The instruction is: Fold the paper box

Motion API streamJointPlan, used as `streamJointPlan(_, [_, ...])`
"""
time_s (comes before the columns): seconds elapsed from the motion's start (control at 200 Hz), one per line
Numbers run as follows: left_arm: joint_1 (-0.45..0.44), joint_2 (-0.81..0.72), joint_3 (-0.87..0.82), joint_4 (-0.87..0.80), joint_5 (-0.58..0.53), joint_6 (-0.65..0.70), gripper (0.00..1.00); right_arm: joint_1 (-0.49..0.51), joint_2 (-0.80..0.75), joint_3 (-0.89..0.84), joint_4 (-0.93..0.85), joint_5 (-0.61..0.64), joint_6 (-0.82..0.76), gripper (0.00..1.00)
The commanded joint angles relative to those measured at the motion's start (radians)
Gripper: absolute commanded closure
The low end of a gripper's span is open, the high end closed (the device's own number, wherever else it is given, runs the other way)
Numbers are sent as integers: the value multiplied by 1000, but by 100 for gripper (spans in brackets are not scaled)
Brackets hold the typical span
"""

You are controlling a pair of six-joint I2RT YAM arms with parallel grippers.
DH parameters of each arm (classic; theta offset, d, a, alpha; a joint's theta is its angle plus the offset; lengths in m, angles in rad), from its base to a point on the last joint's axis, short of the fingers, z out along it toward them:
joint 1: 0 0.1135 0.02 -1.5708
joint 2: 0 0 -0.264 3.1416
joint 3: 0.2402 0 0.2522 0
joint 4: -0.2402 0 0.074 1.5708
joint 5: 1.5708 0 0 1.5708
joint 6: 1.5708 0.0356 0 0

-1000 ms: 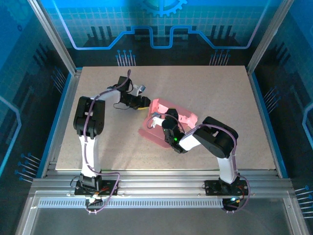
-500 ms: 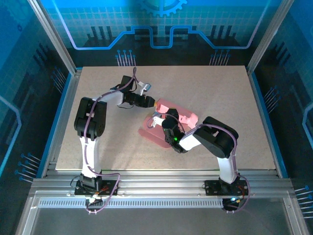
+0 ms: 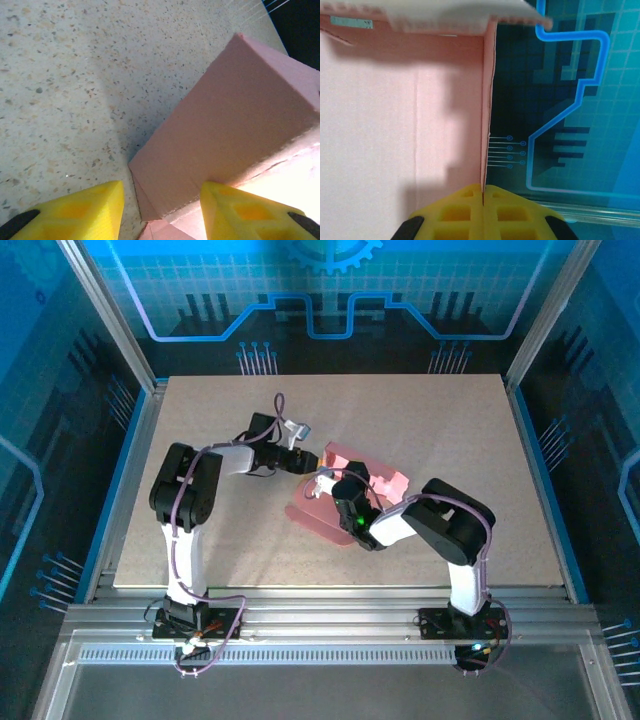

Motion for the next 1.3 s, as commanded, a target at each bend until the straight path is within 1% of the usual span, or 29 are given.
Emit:
streamJointPlan(0.0, [-39, -39, -32, 101, -18, -11, 54, -3, -23, -22, -75, -57, 54, 100])
streamJointPlan(0.075, [-54, -45, -45, 107, -52, -1, 54, -4, -25, -25, -76, -63, 53, 100])
streamJointPlan(0.195, [-63, -53, -86, 174, -77, -22, 55, 0, -39, -25, -105, -76, 67, 100])
streamJointPlan(0.22, [-62, -54, -96, 188, -84, -27, 56, 1, -42, -25, -116, -78, 74, 100])
streamJointPlan(0.23, [-61, -55, -100, 193, -87, -28, 59, 0, -44, -24, -121, -79, 78, 100])
streamJointPlan(0.24, [-62, -55, -102, 196, -90, -29, 60, 0, -45, -24, -128, -79, 81, 100])
streamJointPlan(0.295, [-63, -54, -112, 200, -110, -31, 63, 1, -63, -24, -161, -91, 107, 100])
streamJointPlan(0.335, [-63, -52, -113, 193, -122, -31, 64, 1, -76, -25, -188, -100, 129, 100])
streamJointPlan(0.375, [-62, -48, -111, 184, -133, -32, 63, -1, -88, -24, -227, -109, 150, 100])
streamJointPlan(0.42, [-63, -46, -110, 184, -145, -35, 59, -1, -98, -23, -249, -118, 165, 100])
streamJointPlan(0.495, [-63, -43, -111, 183, -161, -40, 57, 1, -112, -24, -286, -136, 185, 100])
streamJointPlan(0.57, [-63, -43, -108, 164, -200, -44, 53, -1, -132, -12, -375, -156, 228, 100])
streamJointPlan(0.66, [-63, -58, -123, 164, -246, -44, 52, -1, -151, 0, -443, -174, 255, 100])
streamJointPlan(0.695, [-63, -66, -136, 173, -263, -41, 50, -2, -155, 1, -453, -180, 259, 100])
streamJointPlan(0.755, [-61, -82, -159, 192, -284, -35, 47, -2, -154, -1, -445, -176, 252, 100])
streamJointPlan(0.815, [-61, -98, -179, 207, -297, -31, 46, 1, -130, -12, -325, -130, 205, 100])
streamJointPlan(0.896, [-61, -113, -196, 209, -302, -20, 45, 5, -84, -28, -204, -106, 148, 100])
streamJointPlan(0.971, [-60, -126, -215, 219, -304, 1, 44, 8, -81, -28, -248, -135, 177, 100])
streamJointPlan(1.036, [-60, -142, -241, 238, -303, 12, 44, 10, -112, -22, -342, -176, 240, 100])
streamJointPlan(1.091, [-61, -160, -271, 264, -300, 14, 44, 10, -128, -25, -359, -186, 251, 100])
streamJointPlan(1.231, [-60, -195, -344, 334, -305, -35, 44, 5, -122, -53, -283, -177, 173, 100])
streamJointPlan(1.296, [-60, -208, -369, 347, -312, -62, 44, 3, -98, -68, -193, -162, 111, 100])
